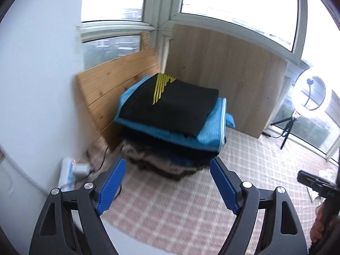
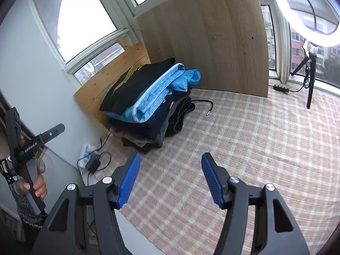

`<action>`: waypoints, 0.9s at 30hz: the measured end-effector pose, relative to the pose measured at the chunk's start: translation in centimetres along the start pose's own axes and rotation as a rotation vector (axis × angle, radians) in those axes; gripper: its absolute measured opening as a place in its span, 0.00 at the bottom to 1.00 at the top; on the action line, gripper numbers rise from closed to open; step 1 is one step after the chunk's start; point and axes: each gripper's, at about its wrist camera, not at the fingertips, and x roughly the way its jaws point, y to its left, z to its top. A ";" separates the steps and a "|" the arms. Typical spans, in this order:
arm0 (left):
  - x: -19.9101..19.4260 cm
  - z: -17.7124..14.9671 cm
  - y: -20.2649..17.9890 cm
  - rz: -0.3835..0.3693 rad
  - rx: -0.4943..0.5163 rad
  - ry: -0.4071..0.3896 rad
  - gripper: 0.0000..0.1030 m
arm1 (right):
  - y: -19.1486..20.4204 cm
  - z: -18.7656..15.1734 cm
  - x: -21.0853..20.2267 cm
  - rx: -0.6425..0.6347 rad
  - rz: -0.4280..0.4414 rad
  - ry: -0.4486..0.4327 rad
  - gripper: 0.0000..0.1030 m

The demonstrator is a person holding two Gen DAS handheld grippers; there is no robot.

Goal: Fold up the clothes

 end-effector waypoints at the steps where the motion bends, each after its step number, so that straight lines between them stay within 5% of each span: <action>1: -0.7 -0.7 -0.5 0.006 -0.009 -0.002 0.78 | -0.1 -0.2 -0.5 -0.015 -0.006 0.000 0.59; 13: -5.1 -7.3 -5.7 0.061 -0.077 0.033 0.78 | -2.0 -3.3 -5.2 -0.115 0.016 -0.005 0.61; 24: -7.9 -9.7 -8.0 0.108 -0.095 0.032 0.78 | -3.7 -4.5 -6.9 -0.125 0.063 0.013 0.62; 27: -8.4 -10.0 -8.5 0.151 -0.096 0.026 0.87 | -3.8 -4.8 -7.1 -0.132 0.068 0.015 0.62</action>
